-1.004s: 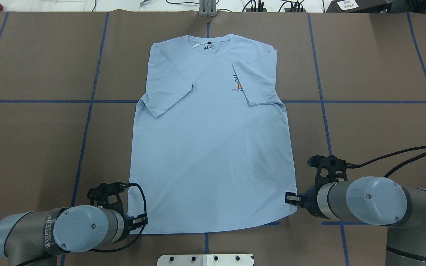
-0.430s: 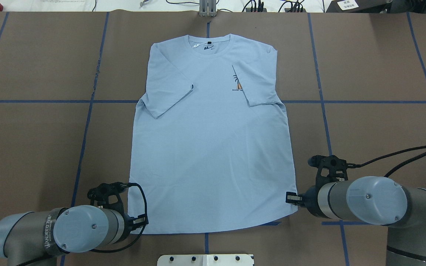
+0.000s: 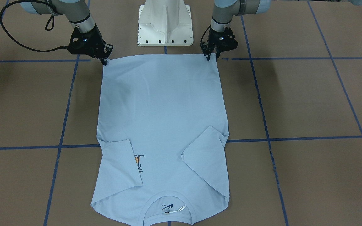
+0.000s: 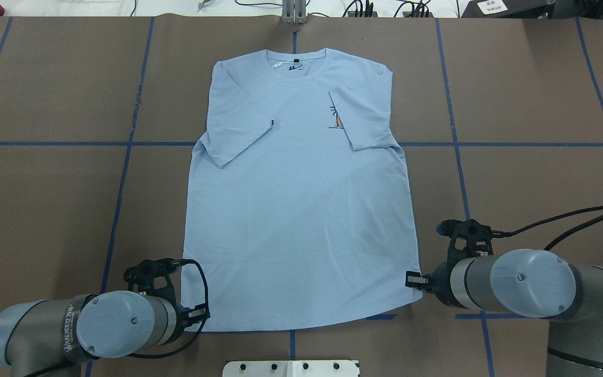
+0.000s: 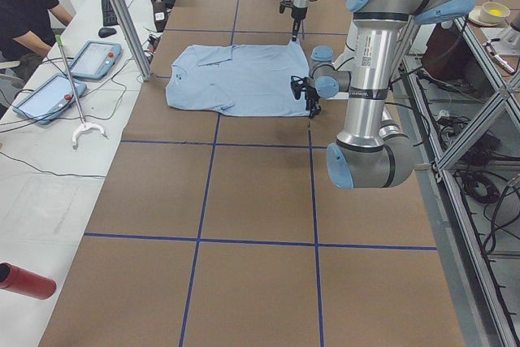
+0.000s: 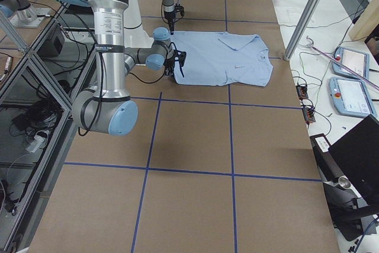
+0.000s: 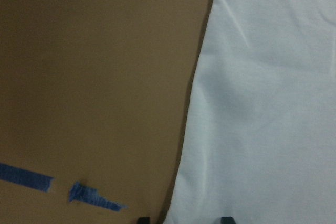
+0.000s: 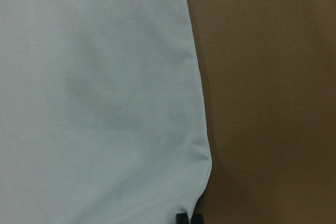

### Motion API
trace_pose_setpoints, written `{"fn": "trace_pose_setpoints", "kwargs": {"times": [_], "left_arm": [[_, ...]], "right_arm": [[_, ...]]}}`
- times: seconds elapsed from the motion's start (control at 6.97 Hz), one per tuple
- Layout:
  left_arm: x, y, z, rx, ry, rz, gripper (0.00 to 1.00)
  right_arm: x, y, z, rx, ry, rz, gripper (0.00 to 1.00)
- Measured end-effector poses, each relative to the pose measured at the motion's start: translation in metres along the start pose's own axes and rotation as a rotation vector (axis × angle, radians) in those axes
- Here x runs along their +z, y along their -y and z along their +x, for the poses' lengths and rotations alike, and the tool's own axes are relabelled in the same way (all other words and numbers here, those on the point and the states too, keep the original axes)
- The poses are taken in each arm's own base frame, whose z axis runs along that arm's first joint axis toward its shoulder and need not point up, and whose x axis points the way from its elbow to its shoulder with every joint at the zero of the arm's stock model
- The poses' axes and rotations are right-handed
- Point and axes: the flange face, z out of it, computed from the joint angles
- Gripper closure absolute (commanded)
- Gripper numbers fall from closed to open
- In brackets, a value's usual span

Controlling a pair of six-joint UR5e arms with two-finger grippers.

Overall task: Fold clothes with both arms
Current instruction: 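Grasp both hem corners with the left and right grippers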

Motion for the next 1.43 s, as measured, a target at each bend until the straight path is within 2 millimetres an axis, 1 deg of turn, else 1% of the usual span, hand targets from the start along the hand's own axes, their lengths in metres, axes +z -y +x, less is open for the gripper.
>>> {"fn": "trace_pose_setpoints", "kwargs": {"times": [0.14,0.29,0.43,0.57,0.86,1.29,1.43], "left_arm": [[0.000,0.000,0.000,0.000,-0.001,0.000,0.79],[0.000,0.000,0.000,0.000,-0.001,0.000,0.81],[0.000,-0.001,0.000,0.003,-0.001,-0.001,0.98],[-0.001,-0.003,0.002,0.006,-0.003,-0.004,1.00],[-0.008,-0.005,0.006,0.011,-0.017,-0.008,1.00],[-0.044,-0.009,0.009,0.018,-0.027,-0.015,1.00],[-0.053,-0.011,0.010,0.020,-0.037,-0.018,1.00]], "right_arm": [[0.000,0.000,0.000,-0.001,-0.001,0.001,1.00],[0.000,0.001,0.001,-0.001,-0.002,0.002,1.00],[0.000,0.001,0.001,-0.001,-0.002,0.002,1.00],[0.000,0.001,0.001,-0.001,-0.002,0.002,1.00],[0.001,0.002,0.005,0.001,-0.009,0.003,1.00],[-0.007,0.003,0.004,0.002,0.001,-0.001,1.00],[-0.015,0.000,0.004,0.004,0.012,-0.017,1.00]]}}
